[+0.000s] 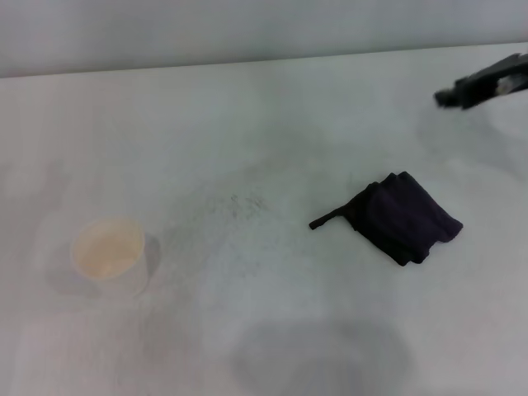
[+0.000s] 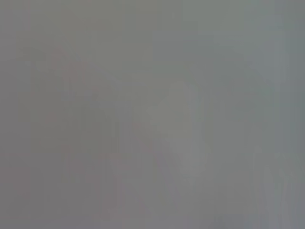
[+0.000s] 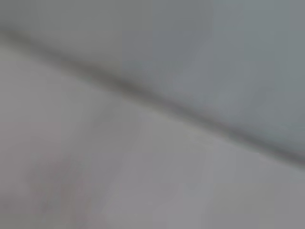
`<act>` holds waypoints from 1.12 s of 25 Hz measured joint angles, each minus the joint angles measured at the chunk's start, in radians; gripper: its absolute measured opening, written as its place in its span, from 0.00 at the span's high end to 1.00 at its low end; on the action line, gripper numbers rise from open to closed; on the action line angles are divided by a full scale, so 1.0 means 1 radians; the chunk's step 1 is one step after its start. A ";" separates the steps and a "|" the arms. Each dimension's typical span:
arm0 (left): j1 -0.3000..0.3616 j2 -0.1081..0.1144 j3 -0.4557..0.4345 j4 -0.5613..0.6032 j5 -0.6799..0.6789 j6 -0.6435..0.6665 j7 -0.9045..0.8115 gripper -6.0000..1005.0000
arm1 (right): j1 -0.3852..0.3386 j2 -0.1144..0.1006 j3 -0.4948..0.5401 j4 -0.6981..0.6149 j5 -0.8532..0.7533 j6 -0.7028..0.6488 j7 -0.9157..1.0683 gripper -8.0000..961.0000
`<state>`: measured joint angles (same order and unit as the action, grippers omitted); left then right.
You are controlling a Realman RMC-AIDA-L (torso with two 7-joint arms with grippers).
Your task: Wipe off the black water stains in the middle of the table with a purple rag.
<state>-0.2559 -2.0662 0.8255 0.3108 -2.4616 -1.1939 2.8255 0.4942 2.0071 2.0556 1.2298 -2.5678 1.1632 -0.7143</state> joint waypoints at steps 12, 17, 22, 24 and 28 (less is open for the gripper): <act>-0.023 -0.011 -0.011 -0.017 -0.082 0.002 0.000 0.13 | -0.091 -0.007 0.383 -0.436 0.902 -0.339 -1.016 0.60; -0.070 -0.012 -0.011 -0.064 -0.111 -0.003 0.000 0.13 | -0.077 -0.004 0.449 -0.663 1.279 -0.341 -1.596 0.60; -0.090 -0.012 -0.011 -0.081 -0.140 -0.003 0.000 0.13 | -0.028 0.005 0.434 -0.859 1.639 -0.313 -2.139 0.60; -0.096 -0.012 -0.011 -0.084 -0.168 -0.003 0.000 0.13 | -0.019 0.003 0.428 -0.881 1.668 -0.311 -2.223 0.60; -0.117 -0.012 -0.011 -0.095 -0.230 -0.002 0.000 0.13 | -0.020 0.002 0.430 -0.884 1.733 -0.311 -2.228 0.60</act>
<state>-0.3732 -2.0780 0.8145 0.2158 -2.6919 -1.1956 2.8256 0.4745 2.0093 2.4860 0.3456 -0.8345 0.8523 -2.9428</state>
